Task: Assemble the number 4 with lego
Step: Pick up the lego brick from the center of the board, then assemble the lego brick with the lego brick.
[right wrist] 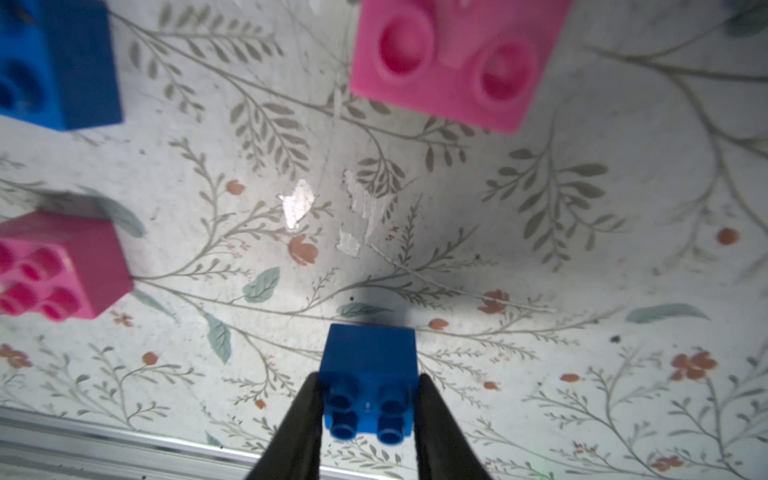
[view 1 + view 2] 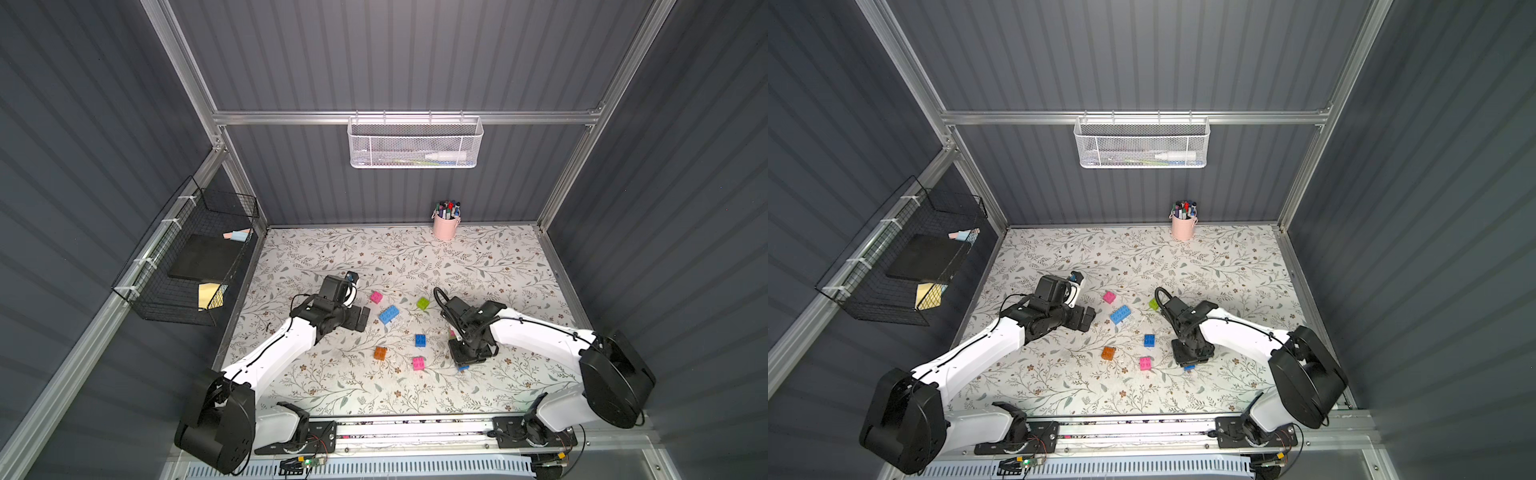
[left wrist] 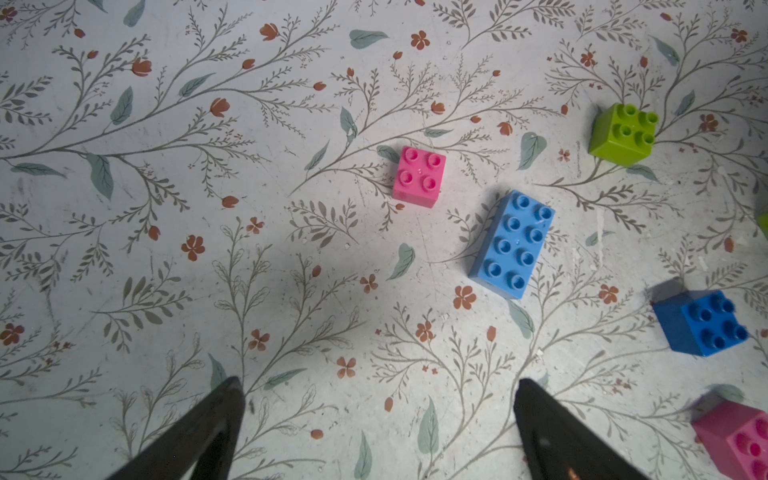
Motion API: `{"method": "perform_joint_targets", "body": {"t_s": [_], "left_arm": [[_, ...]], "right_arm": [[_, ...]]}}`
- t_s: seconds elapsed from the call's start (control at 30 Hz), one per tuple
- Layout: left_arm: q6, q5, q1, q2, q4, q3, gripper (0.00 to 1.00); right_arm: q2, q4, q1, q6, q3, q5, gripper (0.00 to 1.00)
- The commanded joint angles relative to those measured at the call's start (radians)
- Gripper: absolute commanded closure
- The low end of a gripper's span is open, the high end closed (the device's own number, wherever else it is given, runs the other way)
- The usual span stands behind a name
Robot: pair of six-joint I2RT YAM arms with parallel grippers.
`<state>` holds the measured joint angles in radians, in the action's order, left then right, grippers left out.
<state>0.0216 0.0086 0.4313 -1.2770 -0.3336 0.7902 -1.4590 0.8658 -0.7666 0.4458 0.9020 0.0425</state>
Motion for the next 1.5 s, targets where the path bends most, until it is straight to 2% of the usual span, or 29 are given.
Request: {"method": "perform_joint_targets", "body": {"t_s": [0.0,0.3,0.6,0.93,1.47], "left_arm": [[-0.003,0.006,0.011,0.021,-0.024,0.007,0.01],[0.006,0.021,0.054,-0.002,-0.021,0.027,0.0],[0.023,0.018,0.092,-0.041,0.012,0.033,0.01],[0.017,-0.006,0.099,-0.04,0.009,0.027,0.01],[0.009,-0.021,0.099,-0.047,0.012,0.023,0.0]], "right_arm": [[0.043,0.112,0.004,0.018,0.074,-0.033,0.75],[0.073,0.262,0.129,-0.057,0.232,-0.028,0.74],[-0.071,0.24,0.224,-0.158,0.327,-0.018,0.75],[-0.192,0.184,0.227,-0.148,0.377,-0.002,0.76],[-0.239,0.12,0.227,-0.082,0.354,0.016,0.76]]}}
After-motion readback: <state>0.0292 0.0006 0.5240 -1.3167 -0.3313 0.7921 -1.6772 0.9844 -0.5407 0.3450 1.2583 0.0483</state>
